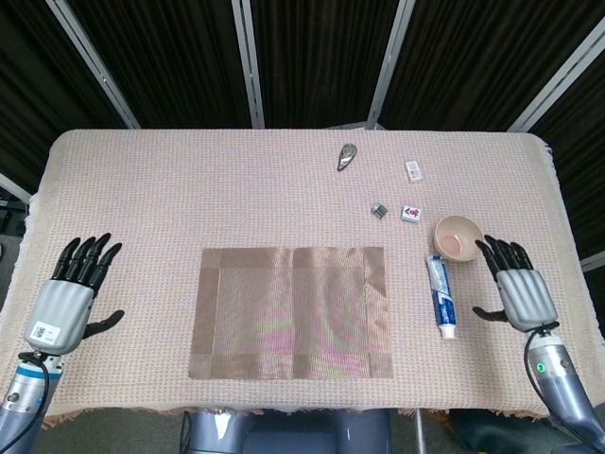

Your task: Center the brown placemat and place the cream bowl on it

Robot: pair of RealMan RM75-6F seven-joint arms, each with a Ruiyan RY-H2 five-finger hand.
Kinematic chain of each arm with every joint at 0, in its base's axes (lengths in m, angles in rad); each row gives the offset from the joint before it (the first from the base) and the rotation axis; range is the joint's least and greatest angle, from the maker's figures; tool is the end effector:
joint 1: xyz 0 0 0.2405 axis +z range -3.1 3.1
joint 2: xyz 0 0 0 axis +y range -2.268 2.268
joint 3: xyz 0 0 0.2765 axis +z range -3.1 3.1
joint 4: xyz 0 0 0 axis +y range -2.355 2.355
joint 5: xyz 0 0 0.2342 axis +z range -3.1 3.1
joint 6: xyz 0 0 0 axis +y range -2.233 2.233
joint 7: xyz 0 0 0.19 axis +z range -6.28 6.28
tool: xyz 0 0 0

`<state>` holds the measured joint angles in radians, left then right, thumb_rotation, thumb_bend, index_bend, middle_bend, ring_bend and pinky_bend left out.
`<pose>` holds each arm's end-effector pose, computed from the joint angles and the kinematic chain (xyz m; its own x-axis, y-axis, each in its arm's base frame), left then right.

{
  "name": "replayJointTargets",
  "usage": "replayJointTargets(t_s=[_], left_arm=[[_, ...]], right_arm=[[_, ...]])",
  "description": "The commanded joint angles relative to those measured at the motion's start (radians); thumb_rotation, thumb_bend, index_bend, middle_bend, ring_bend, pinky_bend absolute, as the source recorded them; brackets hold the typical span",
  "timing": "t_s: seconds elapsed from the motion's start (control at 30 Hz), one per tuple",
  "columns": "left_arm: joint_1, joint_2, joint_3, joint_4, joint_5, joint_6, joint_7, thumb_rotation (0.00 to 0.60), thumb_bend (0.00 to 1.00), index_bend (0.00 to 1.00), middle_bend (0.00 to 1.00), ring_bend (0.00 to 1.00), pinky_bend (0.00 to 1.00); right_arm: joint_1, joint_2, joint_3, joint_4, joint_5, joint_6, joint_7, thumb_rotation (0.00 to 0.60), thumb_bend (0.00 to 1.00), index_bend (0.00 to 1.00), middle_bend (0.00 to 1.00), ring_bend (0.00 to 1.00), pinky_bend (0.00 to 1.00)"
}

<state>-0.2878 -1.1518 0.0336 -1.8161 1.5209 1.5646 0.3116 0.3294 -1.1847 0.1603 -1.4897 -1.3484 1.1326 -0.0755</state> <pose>-0.2410 0.2610 0.1171 0.4617 -0.0796 0.8835 0.8588 -0.2091 -0.4676 -0.3280 -0.3396 0.1091 0.4790 -0.1321 0.8678 -0.8778 -0.0783 0.4725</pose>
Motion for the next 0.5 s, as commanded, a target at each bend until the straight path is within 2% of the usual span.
replayJointTargets(t_s=[0.03, 0.27, 0.5], left_arm=[[0.013, -0.007, -0.019, 0.031, -0.029, -0.007, -0.015, 0.600, 0.00, 0.00, 0.00, 0.00, 0.00], [0.015, -0.011, -0.047, 0.069, -0.058, -0.029, -0.035, 0.600, 0.00, 0.00, 0.00, 0.00, 0.00], [0.016, -0.013, -0.063, 0.088, -0.076, -0.048, -0.046, 0.600, 0.00, 0.00, 0.00, 0.00, 0.00]], right_arm=[[0.086, -0.058, 0.033, 0.109, 0.068, -0.109, -0.051, 0.600, 0.00, 0.16, 0.00, 0.00, 0.00], [0.185, -0.178, 0.041, 0.320, 0.103, -0.227, -0.067, 0.600, 0.02, 0.29, 0.00, 0.00, 0.00], [0.224, -0.249, 0.030, 0.430, 0.098, -0.270, -0.058, 0.600, 0.11, 0.33, 0.00, 0.00, 0.00]])
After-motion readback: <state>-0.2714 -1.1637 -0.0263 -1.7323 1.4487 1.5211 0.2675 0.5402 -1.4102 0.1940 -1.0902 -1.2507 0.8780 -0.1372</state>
